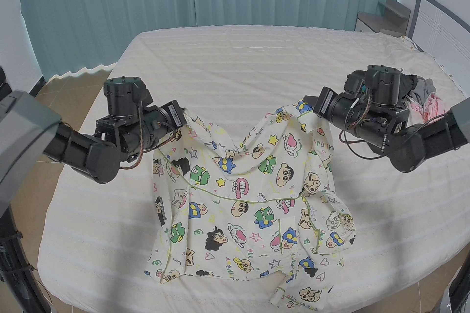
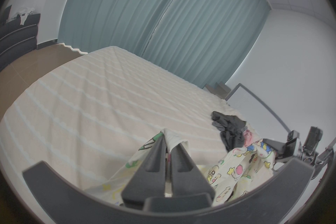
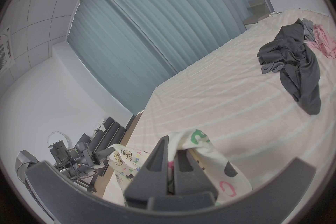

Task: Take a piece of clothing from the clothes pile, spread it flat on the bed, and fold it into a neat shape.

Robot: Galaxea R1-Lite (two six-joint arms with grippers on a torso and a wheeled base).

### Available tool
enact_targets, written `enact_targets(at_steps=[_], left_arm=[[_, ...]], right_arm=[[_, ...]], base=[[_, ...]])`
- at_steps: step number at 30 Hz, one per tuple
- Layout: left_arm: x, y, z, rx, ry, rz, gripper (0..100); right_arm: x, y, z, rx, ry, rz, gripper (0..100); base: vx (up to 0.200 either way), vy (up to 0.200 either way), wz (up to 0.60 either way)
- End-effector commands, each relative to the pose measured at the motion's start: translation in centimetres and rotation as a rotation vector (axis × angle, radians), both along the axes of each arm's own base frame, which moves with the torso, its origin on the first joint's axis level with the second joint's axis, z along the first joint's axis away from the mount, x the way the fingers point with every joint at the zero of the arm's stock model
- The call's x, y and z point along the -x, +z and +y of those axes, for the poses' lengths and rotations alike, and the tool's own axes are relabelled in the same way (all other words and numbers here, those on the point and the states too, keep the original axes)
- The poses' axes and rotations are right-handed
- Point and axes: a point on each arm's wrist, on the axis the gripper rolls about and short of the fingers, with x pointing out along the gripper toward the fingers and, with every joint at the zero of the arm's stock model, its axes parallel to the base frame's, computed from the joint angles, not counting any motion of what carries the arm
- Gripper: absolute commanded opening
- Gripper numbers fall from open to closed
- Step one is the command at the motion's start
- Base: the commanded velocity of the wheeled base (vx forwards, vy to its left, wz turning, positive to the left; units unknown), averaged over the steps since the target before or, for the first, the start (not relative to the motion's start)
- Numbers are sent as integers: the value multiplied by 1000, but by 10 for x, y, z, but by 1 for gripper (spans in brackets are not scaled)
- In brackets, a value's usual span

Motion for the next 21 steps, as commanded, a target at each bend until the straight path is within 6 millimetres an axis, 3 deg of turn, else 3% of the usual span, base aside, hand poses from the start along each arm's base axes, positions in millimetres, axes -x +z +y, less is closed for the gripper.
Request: enact_targets(at_steps=[1,12,13,15,16,21], left_arm=[[-28,-44,-6,-63,34,64,0],[-60,-77,-5,-115,133,73,0],[-66,-82,-4,-118,156,70,100],[-75,-84,-4,-109,178,57,100],[-77,-85,-3,-108,183,56,100],[-97,-93,8,-103,229,30,100]], right_arm=[[-30,-43,8,21,-29,47,0],[-62,-78,13,29,-99,40,0],[-68,-83,15,30,-104,42,0],[-75,-87,15,30,-117,38,0],[-78,-87,13,28,-126,33,100],[-105,-101,3,37,-196,-11,100]], base=[[0,0,0],[0,0,0],[0,0,0],[0,0,0],[0,0,0],[0,0,0]])
